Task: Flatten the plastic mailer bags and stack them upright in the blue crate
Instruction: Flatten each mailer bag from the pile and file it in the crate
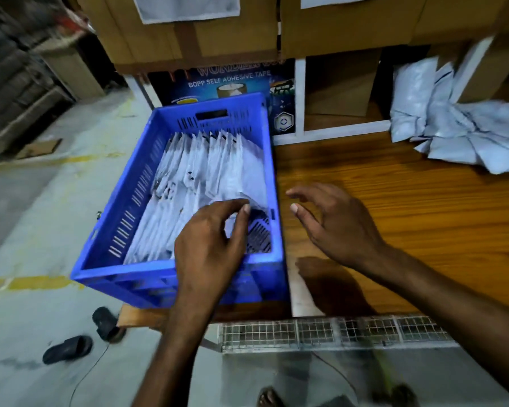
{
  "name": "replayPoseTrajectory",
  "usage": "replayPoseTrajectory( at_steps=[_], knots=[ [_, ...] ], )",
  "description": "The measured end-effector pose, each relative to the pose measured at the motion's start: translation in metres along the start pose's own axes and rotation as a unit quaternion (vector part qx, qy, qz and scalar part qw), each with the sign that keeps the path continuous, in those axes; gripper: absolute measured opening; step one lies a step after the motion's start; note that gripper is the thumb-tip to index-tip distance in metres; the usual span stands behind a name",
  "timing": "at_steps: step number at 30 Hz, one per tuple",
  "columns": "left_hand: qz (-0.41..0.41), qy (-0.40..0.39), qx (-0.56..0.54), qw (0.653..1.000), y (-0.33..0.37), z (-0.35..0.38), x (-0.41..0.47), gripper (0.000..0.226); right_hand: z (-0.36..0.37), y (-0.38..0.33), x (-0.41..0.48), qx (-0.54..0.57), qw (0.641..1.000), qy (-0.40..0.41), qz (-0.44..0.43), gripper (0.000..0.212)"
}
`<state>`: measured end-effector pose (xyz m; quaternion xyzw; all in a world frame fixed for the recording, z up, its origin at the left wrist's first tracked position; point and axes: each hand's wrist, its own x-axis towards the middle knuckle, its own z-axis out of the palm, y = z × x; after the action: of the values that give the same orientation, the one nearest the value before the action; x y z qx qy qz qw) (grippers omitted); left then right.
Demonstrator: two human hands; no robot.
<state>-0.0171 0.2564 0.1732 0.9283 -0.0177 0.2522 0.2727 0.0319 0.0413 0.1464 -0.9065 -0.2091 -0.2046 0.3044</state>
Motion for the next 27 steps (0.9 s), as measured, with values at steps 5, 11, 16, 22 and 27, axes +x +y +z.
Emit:
replayPoseTrajectory(
  at_steps=[5, 11, 16, 22, 27],
  knots=[
    [0.06, 0.097, -0.042, 0.993, 0.107, 0.076, -0.04, 0.014, -0.047, 0.071, -0.04, 0.042, 0.996, -0.065, 0.051, 0.023],
    [0.012, -0.006, -0.051, 0.999, 0.19, 0.169, -0.059, 0.02, -0.107, 0.17, -0.081, 0.047, 0.985, -0.112, 0.122, 0.017],
    [-0.041, -0.156, -0.063, 0.985, 0.202, 0.239, -0.062, 0.026, -0.133, 0.233, -0.1, 0.038, 0.976, -0.113, 0.183, 0.016],
    [0.021, -0.255, -0.094, 0.962, 0.21, 0.314, -0.044, 0.028, -0.156, 0.288, -0.102, -0.005, 0.964, -0.076, 0.253, 0.021],
    [0.121, -0.285, -0.039, 0.95, 0.227, 0.373, -0.03, 0.041, -0.169, 0.341, -0.095, -0.058, 0.962, -0.048, 0.262, 0.027]
  ],
)
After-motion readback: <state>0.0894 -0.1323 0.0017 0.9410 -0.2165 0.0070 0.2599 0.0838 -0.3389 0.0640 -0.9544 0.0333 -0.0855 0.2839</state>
